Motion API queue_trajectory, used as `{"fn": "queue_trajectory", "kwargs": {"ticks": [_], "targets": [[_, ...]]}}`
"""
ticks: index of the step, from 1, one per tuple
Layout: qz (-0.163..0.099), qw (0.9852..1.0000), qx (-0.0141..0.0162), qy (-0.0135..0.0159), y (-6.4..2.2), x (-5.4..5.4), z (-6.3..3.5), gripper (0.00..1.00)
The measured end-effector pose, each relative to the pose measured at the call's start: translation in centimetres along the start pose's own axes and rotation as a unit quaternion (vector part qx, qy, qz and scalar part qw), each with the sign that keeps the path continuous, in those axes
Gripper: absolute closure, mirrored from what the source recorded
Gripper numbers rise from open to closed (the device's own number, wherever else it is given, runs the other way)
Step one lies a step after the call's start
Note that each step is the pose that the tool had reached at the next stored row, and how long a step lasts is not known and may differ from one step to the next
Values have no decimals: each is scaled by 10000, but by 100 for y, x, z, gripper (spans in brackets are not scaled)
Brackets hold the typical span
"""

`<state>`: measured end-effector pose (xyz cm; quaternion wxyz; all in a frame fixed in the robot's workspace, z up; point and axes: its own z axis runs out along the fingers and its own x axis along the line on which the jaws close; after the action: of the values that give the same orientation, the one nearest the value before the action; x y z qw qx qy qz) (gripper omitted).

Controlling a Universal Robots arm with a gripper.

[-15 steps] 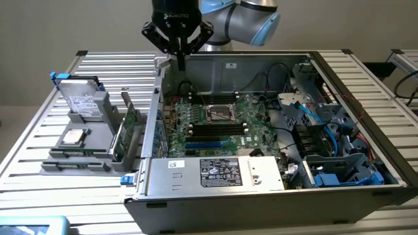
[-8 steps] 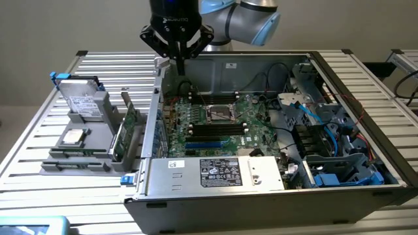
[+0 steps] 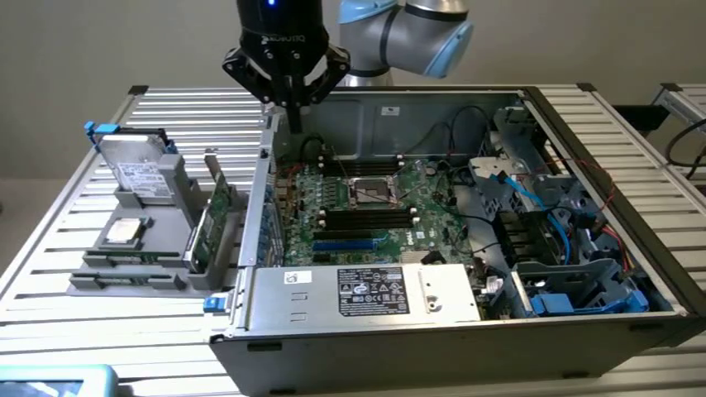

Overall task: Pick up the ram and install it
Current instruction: 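Reach for the ram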

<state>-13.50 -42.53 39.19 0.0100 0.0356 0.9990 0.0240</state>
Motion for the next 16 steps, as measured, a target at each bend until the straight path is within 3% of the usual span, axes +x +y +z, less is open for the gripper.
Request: {"fn": "queue_trajectory", "kwargs": {"ticks": [11, 16], "targets": [[0, 10000, 0, 0, -85, 382, 7, 89], [0, 10000, 0, 0, -127, 620, 36, 89]]}}
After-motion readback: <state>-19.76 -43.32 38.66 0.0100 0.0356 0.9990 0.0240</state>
